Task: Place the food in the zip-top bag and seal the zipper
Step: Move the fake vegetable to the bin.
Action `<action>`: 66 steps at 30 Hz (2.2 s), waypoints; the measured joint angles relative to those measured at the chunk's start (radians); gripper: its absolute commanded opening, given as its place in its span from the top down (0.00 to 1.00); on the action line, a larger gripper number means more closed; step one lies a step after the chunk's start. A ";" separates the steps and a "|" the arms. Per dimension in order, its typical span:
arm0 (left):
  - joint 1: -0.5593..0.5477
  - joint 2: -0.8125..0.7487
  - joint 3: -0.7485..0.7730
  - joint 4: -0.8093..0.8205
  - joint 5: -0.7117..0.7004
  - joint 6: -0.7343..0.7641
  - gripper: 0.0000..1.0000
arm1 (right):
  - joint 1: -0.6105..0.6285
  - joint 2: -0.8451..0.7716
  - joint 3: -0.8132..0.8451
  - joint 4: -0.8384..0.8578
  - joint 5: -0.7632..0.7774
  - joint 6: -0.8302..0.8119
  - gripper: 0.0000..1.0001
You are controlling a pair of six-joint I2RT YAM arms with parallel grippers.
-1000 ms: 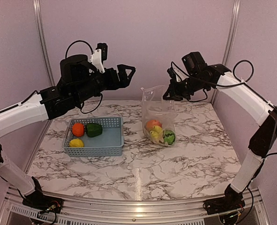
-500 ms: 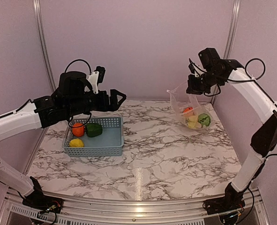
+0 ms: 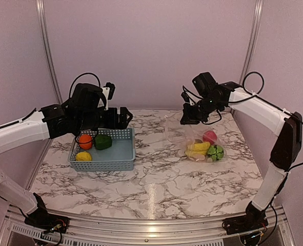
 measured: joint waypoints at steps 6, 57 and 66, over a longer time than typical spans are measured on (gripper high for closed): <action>0.005 0.039 -0.009 -0.066 -0.139 0.011 0.01 | 0.000 0.000 -0.010 0.020 -0.014 0.007 1.00; 0.332 0.559 0.261 -0.299 -0.058 0.338 0.03 | 0.003 -0.261 -0.324 0.154 -0.072 0.083 1.00; 0.377 0.585 0.256 -0.270 -0.048 0.378 0.05 | 0.004 -0.298 -0.357 0.155 -0.073 0.103 1.00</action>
